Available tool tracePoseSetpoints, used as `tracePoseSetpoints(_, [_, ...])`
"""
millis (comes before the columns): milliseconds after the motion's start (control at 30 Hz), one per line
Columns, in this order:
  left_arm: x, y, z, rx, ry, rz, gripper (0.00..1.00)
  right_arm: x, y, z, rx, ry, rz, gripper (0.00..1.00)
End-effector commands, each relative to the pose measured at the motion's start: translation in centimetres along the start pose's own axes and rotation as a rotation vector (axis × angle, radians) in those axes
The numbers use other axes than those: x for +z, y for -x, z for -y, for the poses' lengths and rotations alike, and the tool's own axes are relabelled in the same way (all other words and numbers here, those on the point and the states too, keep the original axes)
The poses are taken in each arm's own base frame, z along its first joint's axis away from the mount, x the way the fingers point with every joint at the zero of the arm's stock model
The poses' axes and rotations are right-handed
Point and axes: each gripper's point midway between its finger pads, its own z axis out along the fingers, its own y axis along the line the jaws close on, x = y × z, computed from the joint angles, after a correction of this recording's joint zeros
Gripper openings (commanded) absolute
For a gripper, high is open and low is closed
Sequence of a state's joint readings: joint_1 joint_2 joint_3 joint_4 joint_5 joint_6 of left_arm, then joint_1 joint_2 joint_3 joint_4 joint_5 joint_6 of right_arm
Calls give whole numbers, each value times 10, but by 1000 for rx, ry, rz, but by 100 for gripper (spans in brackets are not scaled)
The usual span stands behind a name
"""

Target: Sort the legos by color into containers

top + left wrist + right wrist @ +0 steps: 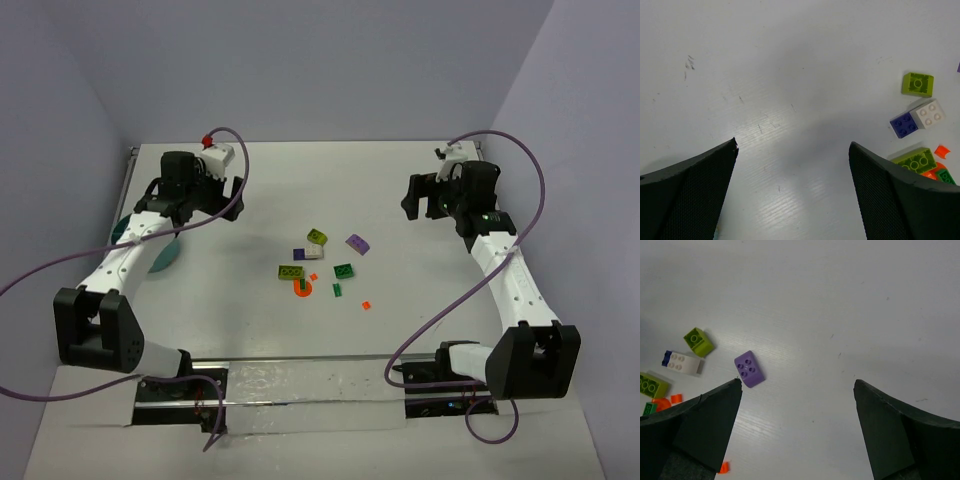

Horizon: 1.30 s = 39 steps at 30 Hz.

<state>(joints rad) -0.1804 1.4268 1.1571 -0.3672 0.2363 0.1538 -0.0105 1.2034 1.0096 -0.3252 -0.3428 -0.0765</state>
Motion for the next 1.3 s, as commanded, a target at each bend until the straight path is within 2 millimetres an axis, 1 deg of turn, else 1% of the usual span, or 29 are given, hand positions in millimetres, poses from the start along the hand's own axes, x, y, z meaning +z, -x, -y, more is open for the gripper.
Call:
tracePoseSetpoints(0, [-9,17,18,130,-45,50,99,-4,15,-3,-27,10,27,100])
tracePoseSetpoints(67, [-10,13,31,198,-111,2,99,-4,11,-3,-30,6,19,100])
tracePoseSetpoints(167, [-7,3,69,360,-206,-65,99,-4,3,-2,-30,5,-7,100])
tracePoseSetpoints(233, [-7,-6,86,451,-244,-109,99,-4,-3,-2,-24,12,-26,100])
tracePoseSetpoints(267, [-7,-5,94,474,-254,-108,99,-4,-6,-1,-20,10,-35,100])
tracePoseSetpoints(300, [-3,-13,108,540,-280,-146,99,-4,-13,-1,-13,24,-53,100])
tracePoseSetpoints(333, [-4,-14,117,560,-297,-152,99,-5,-17,0,-7,21,-65,100])
tracePoseSetpoints(367, [-1,-24,129,611,-351,-197,99,-5,-22,3,4,22,-82,100])
tracePoseSetpoints(400, [0,-29,136,636,-379,-225,99,-6,-26,4,10,30,-92,100])
tracePoseSetpoints(433, [-4,-29,143,648,-395,-234,99,-7,-29,6,17,25,-103,100])
tracePoseSetpoints(467, [-2,-44,152,679,-439,-302,99,-8,-33,7,22,30,-118,100])
tracePoseSetpoints(500, [1,-52,160,704,-468,-353,98,-10,-37,12,30,22,-123,100])
tracePoseSetpoints(533, [4,-49,164,717,-466,-370,95,-10,-44,15,40,17,-137,100])
tracePoseSetpoints(600, [13,-60,170,736,-484,-436,91,-13,-50,21,52,2,-143,100])
tracePoseSetpoints(633, [12,-59,173,745,-479,-440,88,-13,-53,23,55,-2,-146,100])
tracePoseSetpoints(700, [22,-74,179,774,-481,-506,82,-14,-58,25,65,-6,-153,100])
tracePoseSetpoints(733, [24,-76,180,780,-479,-516,80,-15,-60,26,71,-5,-155,100])
tracePoseSetpoints(867, [32,-92,175,800,-479,-589,80,-16,-60,27,79,-5,-152,100])
tracePoseSetpoints(1067, [29,-99,182,813,-526,-600,86,-15,-62,30,82,-9,-159,100])
tracePoseSetpoints(1267, [40,-110,185,809,-533,-631,88,-13,-66,31,90,-10,-174,100])
